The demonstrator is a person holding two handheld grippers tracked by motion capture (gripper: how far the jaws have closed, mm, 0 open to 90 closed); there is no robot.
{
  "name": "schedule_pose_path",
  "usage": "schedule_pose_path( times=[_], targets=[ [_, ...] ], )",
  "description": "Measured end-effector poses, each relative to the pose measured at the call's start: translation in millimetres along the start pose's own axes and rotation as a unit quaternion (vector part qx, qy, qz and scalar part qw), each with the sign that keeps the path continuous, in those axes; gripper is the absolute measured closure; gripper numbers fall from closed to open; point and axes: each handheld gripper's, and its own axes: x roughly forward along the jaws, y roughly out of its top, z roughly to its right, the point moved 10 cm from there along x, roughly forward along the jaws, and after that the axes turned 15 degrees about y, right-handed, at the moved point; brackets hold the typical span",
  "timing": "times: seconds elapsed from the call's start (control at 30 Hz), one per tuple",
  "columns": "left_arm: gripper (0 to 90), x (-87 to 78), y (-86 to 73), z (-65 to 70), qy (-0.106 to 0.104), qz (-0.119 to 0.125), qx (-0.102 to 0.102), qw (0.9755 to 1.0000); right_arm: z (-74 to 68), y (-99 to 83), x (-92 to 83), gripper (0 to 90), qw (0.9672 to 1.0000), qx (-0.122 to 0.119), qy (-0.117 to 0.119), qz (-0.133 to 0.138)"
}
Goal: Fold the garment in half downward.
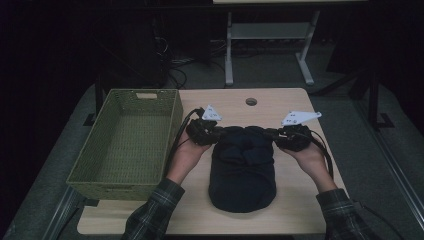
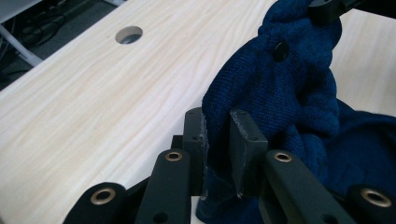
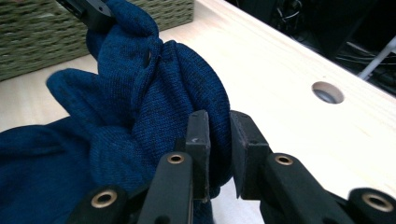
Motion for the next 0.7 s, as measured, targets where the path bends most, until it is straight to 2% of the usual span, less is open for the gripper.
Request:
schedule_pose_path(
  times=[0.07, 0.17, 0.33, 0.47, 0.6, 0.7],
  targets=[
    [76.7, -2.1, -4.5, 4.4, -0.003, -0.005, 0.005, 1.0000, -4.9, -5.0, 0.3, 76.9, 1.0000, 0.003, 0.006, -0.008],
    [76.2, -4.4, -10.7, 9.5, -0.009, -0.010, 0.003, 0.9999, -11.6, -9.6, 0.4, 76.6, 0.9999, -0.002, 0.008, -0.012],
    [75.3, -6.3, -20.7, 15.6, -0.015, -0.012, 0.004, 0.9998, -21.1, -18.3, 1.7, 76.3, 0.9993, 0.011, 0.027, -0.025],
    [75.0, -8.0, -27.2, 19.7, -0.021, -0.017, 0.002, 0.9996, -26.7, -22.2, 1.5, 75.6, 0.9991, 0.012, 0.030, -0.028],
    [74.8, -8.8, -34.9, 26.1, -0.033, -0.025, -0.004, 0.9991, -32.9, -28.1, 1.2, 75.3, 0.9984, 0.026, 0.043, -0.027],
    [74.7, -9.8, -40.3, 30.1, -0.044, -0.031, -0.007, 0.9985, -36.4, -30.9, 0.0, 75.2, 0.9983, 0.024, 0.047, -0.023]
  ],
)
